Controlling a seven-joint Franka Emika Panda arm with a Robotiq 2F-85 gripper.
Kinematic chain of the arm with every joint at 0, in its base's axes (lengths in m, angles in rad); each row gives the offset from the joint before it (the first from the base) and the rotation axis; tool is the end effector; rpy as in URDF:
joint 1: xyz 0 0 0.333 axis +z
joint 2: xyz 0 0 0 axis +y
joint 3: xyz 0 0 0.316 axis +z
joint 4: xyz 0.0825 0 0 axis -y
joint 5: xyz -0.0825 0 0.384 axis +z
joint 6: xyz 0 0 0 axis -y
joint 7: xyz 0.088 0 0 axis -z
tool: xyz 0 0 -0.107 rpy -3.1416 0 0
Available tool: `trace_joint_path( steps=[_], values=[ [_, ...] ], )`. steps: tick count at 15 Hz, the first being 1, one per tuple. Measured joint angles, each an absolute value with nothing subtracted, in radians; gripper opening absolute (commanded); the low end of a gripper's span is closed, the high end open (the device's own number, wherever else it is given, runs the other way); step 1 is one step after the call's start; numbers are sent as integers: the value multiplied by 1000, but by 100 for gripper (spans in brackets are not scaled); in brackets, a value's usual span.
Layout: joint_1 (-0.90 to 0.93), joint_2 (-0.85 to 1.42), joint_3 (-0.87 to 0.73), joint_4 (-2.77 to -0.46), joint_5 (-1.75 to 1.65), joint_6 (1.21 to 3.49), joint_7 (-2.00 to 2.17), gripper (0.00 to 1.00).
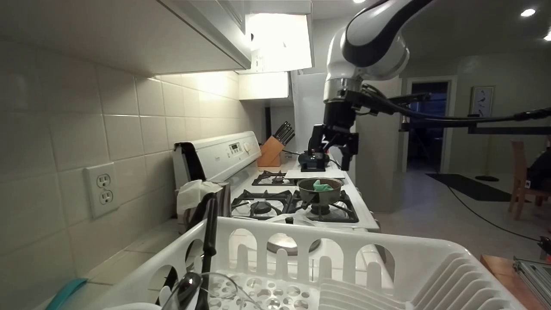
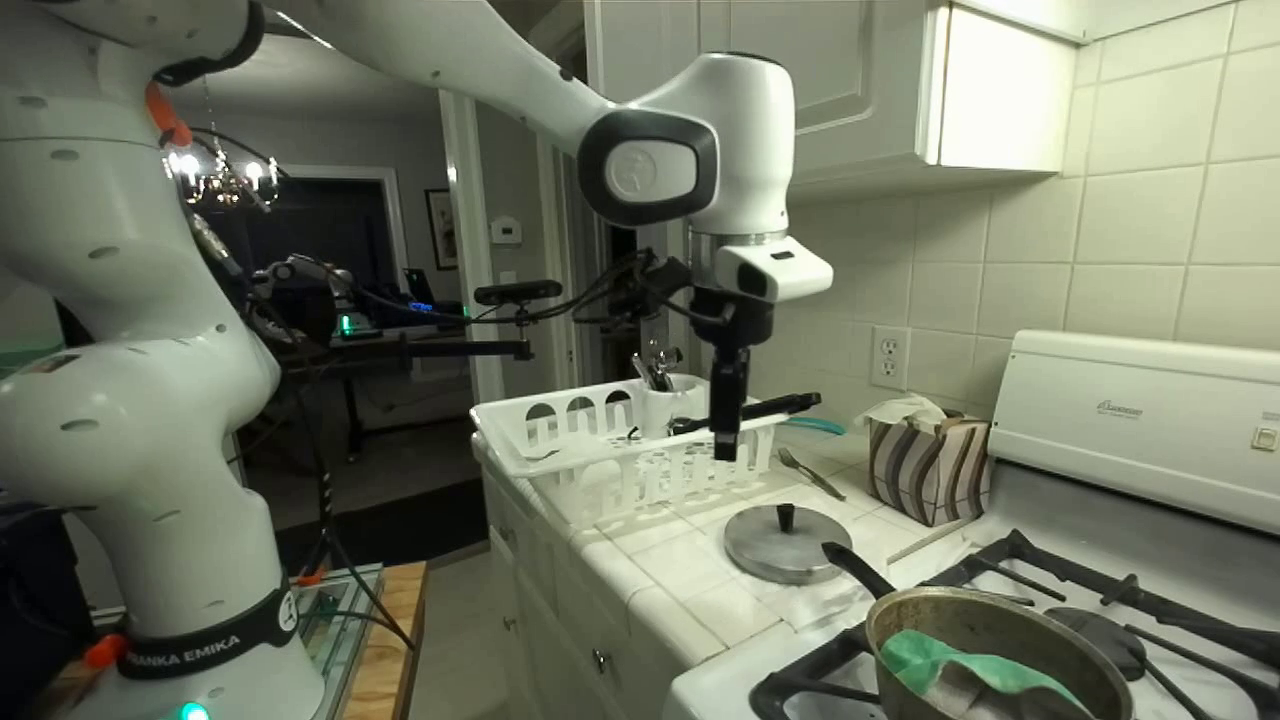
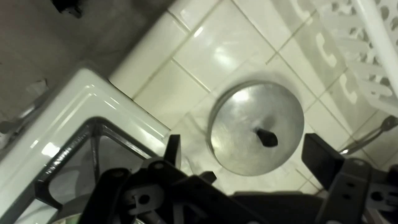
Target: Use the fork to press down on the rug in the pot and place the fork back
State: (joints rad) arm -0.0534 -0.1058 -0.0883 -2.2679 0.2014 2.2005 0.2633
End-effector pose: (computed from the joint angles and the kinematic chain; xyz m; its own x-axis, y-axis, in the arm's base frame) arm 0.5018 -0.0650 0.4073 0.8683 -0.4957 -0.0195 -0.4910 -0.8531 -0.1761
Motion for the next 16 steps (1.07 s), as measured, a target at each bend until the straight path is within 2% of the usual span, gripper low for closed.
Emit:
trace_joint_path(
  steps=[6, 11, 16],
  values=[
    [-9, 202, -25, -2025, 234, 2486, 399, 100],
    [54, 425, -19, -1819, 231, 2528, 480, 100],
    [60, 467, -23, -1771, 231, 2525, 486, 100]
  ],
)
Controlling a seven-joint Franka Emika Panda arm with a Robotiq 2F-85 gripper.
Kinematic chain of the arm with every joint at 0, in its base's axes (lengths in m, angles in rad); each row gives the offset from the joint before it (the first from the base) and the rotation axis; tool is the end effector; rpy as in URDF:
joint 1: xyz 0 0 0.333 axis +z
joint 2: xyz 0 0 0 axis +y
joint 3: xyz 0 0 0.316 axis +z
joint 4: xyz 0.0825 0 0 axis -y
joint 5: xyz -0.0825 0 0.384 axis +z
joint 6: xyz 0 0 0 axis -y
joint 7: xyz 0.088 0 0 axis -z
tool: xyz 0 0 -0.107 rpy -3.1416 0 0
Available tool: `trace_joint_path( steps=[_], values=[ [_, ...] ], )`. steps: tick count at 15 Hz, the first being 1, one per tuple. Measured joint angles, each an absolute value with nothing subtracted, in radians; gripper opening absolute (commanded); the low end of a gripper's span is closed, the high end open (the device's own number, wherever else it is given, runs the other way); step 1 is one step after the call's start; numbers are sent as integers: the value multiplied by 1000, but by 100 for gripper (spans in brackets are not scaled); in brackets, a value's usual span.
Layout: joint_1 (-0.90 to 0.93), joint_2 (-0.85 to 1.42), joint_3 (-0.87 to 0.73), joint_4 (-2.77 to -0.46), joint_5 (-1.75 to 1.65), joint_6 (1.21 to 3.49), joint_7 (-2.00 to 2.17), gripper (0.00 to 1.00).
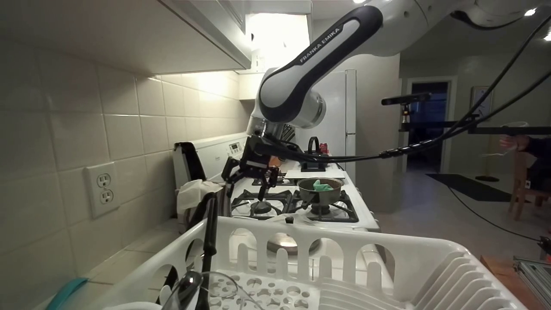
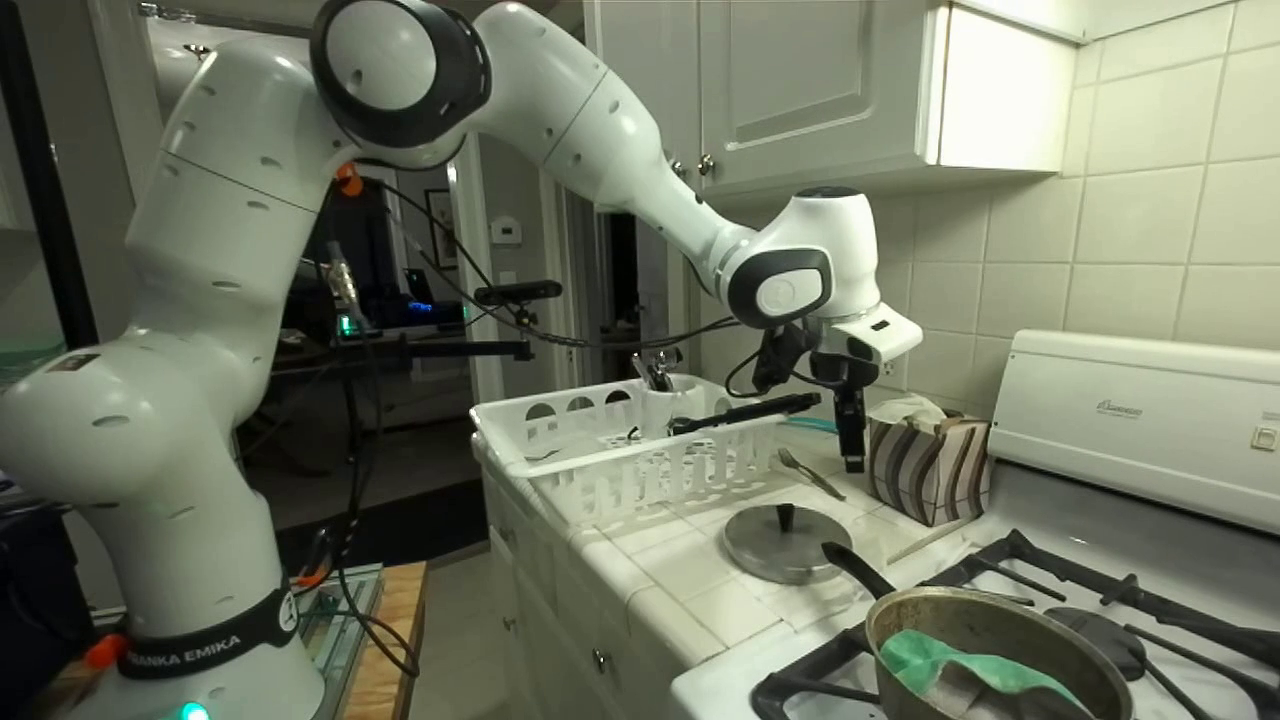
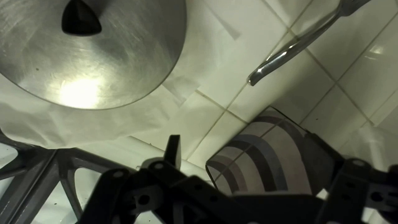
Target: Use the fork to press down on the rug in the pot and place the fork back
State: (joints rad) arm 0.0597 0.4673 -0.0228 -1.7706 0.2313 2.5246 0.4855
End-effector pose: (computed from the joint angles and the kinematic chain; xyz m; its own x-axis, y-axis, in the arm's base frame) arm 0.6828 0.0246 0.3273 0.7940 -0.5872 0.1574 -0.5358 -0.7982 -0.2754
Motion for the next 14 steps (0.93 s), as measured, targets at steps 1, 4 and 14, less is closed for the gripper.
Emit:
trace_joint_path(
  steps=[1, 4, 14],
  values=[
    [59, 467, -24, -1774, 233, 2526, 486, 100],
    [58, 483, -22, -1775, 242, 2541, 494, 100],
    [60, 644, 59, -1614, 296, 2626, 493, 100]
  ],
)
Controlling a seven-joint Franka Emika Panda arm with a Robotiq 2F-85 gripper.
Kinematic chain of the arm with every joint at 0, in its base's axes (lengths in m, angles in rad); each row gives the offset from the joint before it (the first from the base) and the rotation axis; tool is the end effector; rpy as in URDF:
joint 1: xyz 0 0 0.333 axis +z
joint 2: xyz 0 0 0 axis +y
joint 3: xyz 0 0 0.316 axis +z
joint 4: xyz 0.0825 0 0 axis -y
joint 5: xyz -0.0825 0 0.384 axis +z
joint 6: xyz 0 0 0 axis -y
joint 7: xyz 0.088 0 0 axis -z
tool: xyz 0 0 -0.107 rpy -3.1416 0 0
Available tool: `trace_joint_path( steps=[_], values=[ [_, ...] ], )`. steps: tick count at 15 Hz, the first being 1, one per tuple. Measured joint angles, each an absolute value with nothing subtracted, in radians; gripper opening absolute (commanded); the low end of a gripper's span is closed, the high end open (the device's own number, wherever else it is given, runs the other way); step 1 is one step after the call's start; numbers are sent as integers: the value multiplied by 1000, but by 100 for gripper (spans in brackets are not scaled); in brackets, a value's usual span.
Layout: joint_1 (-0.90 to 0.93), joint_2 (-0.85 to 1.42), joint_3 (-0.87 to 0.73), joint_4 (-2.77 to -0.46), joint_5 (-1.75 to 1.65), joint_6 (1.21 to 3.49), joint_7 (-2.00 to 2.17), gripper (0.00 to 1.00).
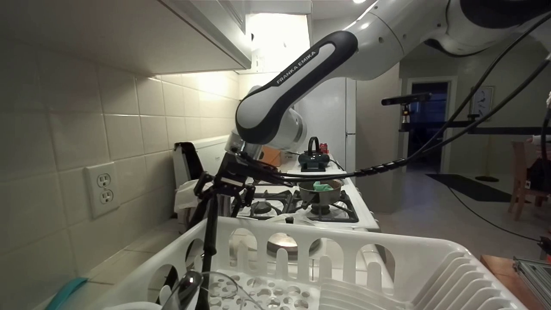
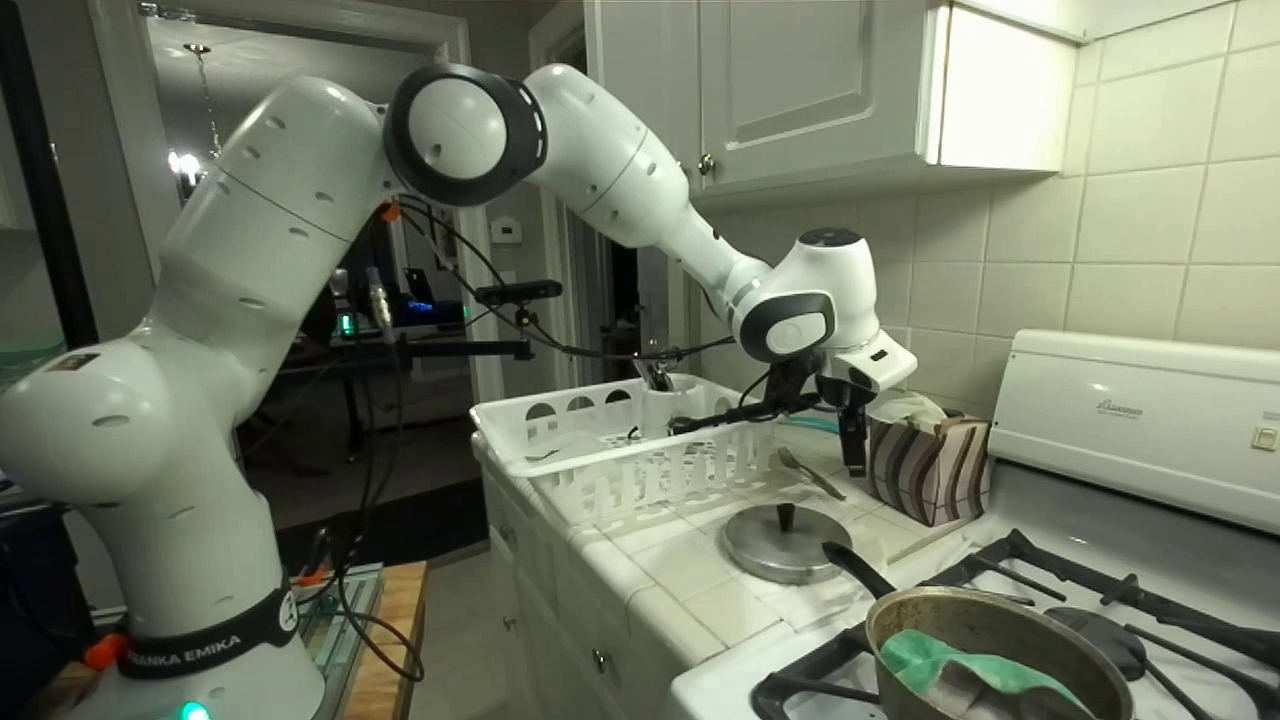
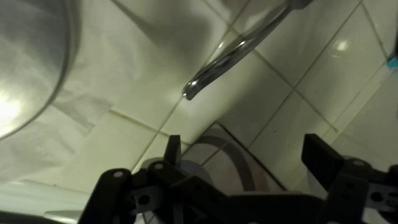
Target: Use the fork to press down on the rug in the pot and place the fork back
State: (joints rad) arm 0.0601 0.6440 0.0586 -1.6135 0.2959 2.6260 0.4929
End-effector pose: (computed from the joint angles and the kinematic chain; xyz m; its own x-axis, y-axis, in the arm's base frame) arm 0.7214 0.0721 0.2880 0.7818 -0.6022 0.1616 -0.5135 -0.7689 -0.3809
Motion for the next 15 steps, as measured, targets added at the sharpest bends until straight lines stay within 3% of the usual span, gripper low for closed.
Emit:
trace_joint_path(
  steps=[5, 15],
  values=[
    [73, 689, 124, -1558, 359, 2593, 499, 100],
    [81, 697, 97, -1565, 389, 2589, 583, 100]
  ],
)
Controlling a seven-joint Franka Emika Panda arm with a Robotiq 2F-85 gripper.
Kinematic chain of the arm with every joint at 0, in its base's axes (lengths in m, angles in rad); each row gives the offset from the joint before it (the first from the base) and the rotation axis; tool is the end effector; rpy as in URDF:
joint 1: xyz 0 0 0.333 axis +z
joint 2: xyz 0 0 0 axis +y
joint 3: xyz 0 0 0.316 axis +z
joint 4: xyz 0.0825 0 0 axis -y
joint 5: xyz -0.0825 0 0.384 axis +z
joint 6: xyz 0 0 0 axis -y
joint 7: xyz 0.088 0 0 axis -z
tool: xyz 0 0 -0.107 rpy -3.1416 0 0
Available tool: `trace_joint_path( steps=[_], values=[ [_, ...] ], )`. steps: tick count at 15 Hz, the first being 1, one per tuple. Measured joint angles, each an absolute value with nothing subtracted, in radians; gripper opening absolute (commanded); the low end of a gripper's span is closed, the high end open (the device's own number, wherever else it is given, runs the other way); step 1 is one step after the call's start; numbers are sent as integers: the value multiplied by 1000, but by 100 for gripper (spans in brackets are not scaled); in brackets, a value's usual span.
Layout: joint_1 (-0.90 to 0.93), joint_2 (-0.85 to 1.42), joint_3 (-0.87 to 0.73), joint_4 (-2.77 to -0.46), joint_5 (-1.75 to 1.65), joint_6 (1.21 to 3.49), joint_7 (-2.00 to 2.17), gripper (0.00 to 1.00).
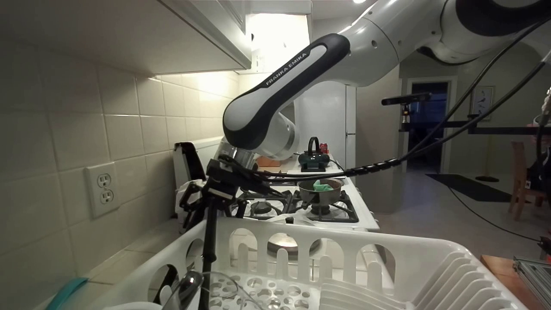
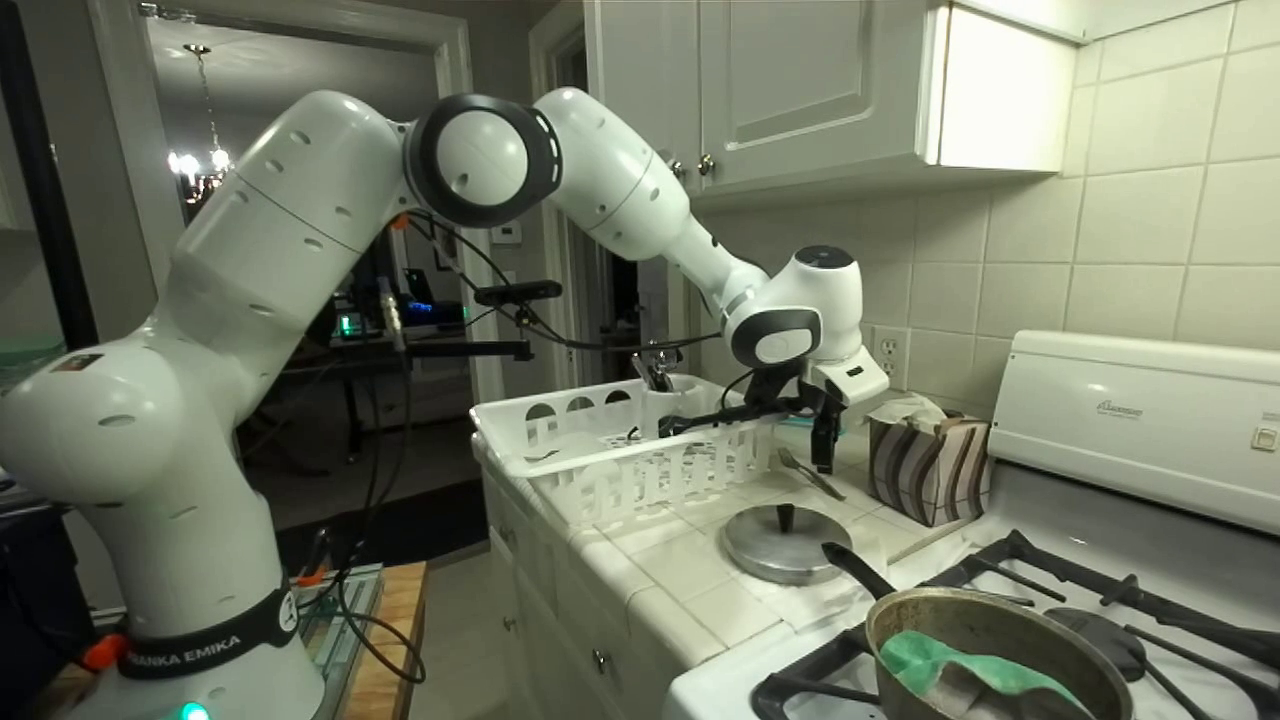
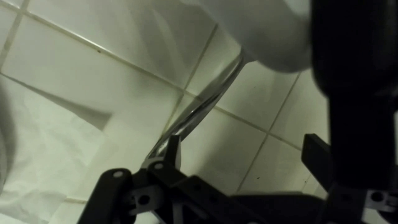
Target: Use the fork to press down on the rug in the pot and place the fork back
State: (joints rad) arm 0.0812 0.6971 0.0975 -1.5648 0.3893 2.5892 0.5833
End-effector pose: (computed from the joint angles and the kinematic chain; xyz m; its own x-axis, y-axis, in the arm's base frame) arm 0.7232 0.1106 0.2684 0.7370 -0.6756 0.0189 -0.6033 -0.6703 -0.4321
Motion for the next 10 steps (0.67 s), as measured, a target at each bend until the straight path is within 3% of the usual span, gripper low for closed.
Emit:
trace_joint_path(
  steps=[3, 7, 9, 10],
  values=[
    [85, 709, 79, -1556, 392, 2589, 686, 99],
    [86, 750, 76, -1517, 394, 2588, 808, 73],
    [90, 770, 77, -1494, 394, 2579, 856, 71],
    [91, 777, 79, -1484, 394, 2567, 876, 65]
  ],
)
